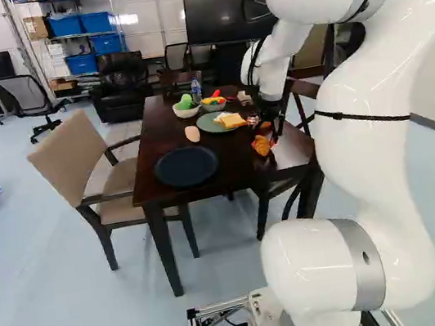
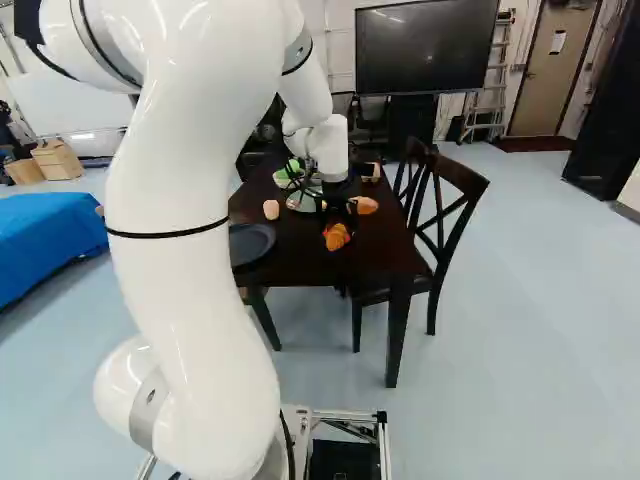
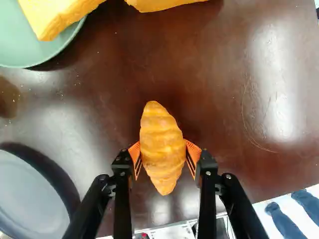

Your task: Move the croissant to the empty plate

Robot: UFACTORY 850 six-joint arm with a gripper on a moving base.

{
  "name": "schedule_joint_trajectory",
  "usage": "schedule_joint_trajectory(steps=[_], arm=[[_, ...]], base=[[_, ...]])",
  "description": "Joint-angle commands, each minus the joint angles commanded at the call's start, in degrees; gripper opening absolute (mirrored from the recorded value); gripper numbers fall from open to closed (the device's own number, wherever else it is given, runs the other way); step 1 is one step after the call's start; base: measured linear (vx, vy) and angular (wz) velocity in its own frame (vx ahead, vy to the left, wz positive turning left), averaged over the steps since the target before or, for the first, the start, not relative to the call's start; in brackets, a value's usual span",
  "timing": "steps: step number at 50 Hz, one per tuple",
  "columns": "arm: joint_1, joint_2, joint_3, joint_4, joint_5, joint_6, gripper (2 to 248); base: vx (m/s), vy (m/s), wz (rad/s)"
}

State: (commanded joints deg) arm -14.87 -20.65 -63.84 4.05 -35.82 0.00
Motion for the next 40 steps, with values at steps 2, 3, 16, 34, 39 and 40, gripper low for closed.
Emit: schedule_joint_trajectory(steps=[2, 3, 16, 34, 39, 40], arm=[[0.00, 0.00, 0.00, 0.00, 0.00, 0.00, 124], [0.00, 0.00, 0.00, 0.00, 0.00, 0.00, 124], [0.00, 0.00, 0.00, 0.00, 0.00, 0.00, 124], [0.00, 2.03, 0.58, 0.00, 0.00, 0.00, 124], [0.01, 2.97, 0.82, 0.00, -0.14, 0.00, 124], [0.01, 3.14, 0.84, 0.00, -0.20, 0.00, 124]], base=[[0.000, 0.000, 0.000], [0.000, 0.000, 0.000], [0.000, 0.000, 0.000], [0.000, 0.000, 0.000], [0.000, 0.000, 0.000], [0.000, 0.000, 0.000]])
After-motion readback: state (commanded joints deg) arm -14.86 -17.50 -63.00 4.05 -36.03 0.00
